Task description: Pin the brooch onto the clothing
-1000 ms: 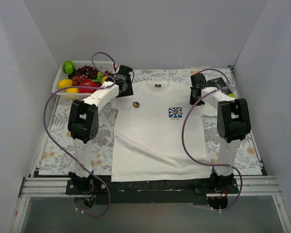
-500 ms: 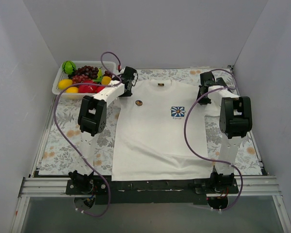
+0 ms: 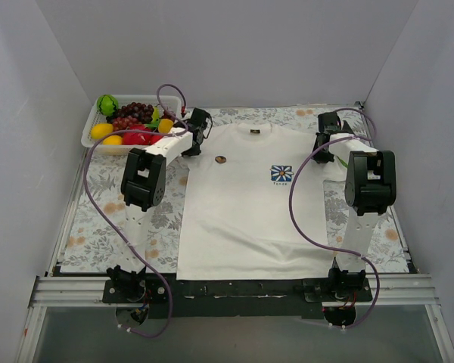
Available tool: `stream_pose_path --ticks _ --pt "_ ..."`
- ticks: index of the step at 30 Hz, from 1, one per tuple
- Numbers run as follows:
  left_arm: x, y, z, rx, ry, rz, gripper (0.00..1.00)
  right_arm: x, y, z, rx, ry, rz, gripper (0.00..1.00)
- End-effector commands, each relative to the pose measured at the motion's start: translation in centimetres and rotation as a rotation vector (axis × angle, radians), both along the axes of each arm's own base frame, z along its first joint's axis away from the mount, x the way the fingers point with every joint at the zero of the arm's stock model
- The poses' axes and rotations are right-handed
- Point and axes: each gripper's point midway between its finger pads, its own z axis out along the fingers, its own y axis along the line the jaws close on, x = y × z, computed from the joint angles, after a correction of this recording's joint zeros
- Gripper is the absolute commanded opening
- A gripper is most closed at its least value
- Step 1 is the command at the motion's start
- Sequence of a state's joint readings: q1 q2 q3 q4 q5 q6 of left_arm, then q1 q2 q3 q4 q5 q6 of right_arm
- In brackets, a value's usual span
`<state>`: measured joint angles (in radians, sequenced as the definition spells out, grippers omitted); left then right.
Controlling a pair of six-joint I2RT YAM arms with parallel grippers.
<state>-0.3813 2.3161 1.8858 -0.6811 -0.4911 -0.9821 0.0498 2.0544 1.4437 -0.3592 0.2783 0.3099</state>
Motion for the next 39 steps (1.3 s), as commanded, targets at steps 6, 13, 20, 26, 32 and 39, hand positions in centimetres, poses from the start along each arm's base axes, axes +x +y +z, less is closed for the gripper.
stream_pose_path --ticks 6,13,20,26,32,39 --pt "-5.2 2.5 1.8 -0.004 -0.008 0.055 0.3 -3.2 -2.0 -2.3 -0.029 0.128 -0.03 0.01" --pt "-4.9 2.3 4.7 -0.048 -0.124 0.068 0.45 -2.3 -1.3 -1.2 -0.008 0.098 -0.004 0.01" --pt "-3.0 0.1 8.8 -0.14 -0.189 -0.004 0.7 -0.8 -0.1 1.8 -0.029 0.038 0.042 0.01" --pt "-4.8 -0.4 9.8 -0.228 -0.155 -0.001 0.68 -0.6 1.5 3.6 -0.026 0.008 0.098 0.01" --pt "-8.1 0.8 10.6 -0.434 -0.144 0.03 0.68 0.4 5.5 5.2 -0.033 -0.041 0.226 0.01" --pt "-8.9 1.3 10.9 -0.515 -0.162 0.021 0.73 3.5 15.2 6.9 0.018 -0.165 0.441 0.01"
